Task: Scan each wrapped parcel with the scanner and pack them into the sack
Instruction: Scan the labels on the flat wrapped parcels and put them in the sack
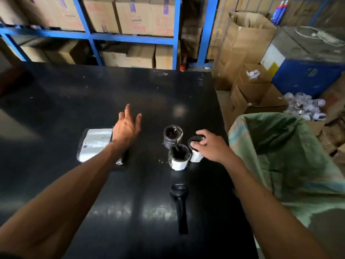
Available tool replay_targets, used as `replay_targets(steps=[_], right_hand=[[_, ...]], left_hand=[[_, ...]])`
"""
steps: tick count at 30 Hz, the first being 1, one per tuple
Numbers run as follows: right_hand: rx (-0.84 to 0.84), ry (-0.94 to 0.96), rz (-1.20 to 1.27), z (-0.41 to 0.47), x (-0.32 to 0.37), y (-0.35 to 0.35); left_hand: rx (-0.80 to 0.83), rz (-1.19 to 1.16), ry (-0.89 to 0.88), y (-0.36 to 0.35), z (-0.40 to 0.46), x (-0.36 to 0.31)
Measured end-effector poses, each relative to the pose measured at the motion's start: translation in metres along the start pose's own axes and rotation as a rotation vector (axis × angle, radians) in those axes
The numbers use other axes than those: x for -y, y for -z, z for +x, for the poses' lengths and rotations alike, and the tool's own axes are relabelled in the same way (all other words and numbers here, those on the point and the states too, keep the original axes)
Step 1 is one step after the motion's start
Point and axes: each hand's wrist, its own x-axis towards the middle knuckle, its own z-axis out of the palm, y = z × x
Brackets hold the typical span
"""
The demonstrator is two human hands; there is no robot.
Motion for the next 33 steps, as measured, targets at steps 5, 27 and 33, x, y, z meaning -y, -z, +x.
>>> replay_targets(steps=[5,27,33], right_hand=[[0.245,-0.075,-0.334,-0.026,0.021,-0.090],[0.170,-0.277,0.446,-0.039,0.053,-0.156],[0.254,-0.170,0.797,-0.011,0.127,-0.153]], left_hand=[[0.054,0.093,0.205,0.019,-0.007,0.105],[0.529,-0.338,0.397,0.034,0.029,0.223],[0.352,-0.321,0.346,0.038,0.017,0.206]])
